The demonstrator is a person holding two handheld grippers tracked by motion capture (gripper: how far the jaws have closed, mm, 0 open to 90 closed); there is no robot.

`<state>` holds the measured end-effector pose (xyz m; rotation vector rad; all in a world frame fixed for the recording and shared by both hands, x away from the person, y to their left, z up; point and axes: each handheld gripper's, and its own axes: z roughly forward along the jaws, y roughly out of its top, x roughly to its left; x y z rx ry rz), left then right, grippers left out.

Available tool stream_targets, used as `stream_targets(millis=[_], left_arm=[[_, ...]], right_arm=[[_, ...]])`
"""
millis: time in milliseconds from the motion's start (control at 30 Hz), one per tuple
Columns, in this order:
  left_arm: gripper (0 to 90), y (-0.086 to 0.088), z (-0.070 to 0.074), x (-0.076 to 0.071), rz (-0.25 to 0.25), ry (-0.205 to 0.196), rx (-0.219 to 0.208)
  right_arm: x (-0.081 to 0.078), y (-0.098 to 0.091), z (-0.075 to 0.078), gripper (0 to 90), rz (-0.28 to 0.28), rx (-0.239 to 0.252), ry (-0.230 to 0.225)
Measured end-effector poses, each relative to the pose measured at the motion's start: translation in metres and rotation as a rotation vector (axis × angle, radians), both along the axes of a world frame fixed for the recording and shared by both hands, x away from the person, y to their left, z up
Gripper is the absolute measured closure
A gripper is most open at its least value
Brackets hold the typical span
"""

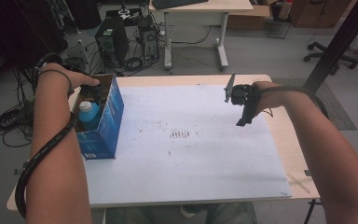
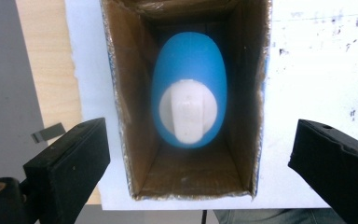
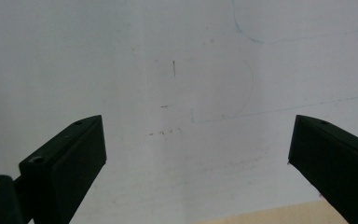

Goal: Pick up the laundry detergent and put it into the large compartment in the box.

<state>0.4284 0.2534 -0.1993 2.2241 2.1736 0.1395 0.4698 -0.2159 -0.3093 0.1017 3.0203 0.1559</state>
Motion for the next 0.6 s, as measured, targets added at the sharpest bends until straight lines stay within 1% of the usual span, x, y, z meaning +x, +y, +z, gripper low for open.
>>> stream_targets(millis=[133,300,400,500,600], left_arm=[[4.9,-0.004,0.009,-0.002,-0.014,-0.006,0.008],[5.0,-0.013,0.019,-0.003,-0.052,-0.018,0.013],[4.9,-0.021,0.025,-0.003,-0.087,-0.023,0.013],[4.9,-0.032,0.032,-0.002,-0.135,-0.032,0.009],[4.8,-0.041,0.036,-0.001,-0.171,-0.035,0.014]], right_arm=[[-0.001,0.0,0.001,3.7,0.002,0.003,-0.001],[-0.001,-0.001,0.003,3.6,-0.006,-0.003,0.001],[-0.001,-0.001,0.005,3.6,-0.006,-0.004,0.0],[-0.001,0.0,0.007,3.6,-0.003,-0.008,-0.002],[-0.002,0.0,0.007,3.6,-0.006,-0.008,-0.003]])
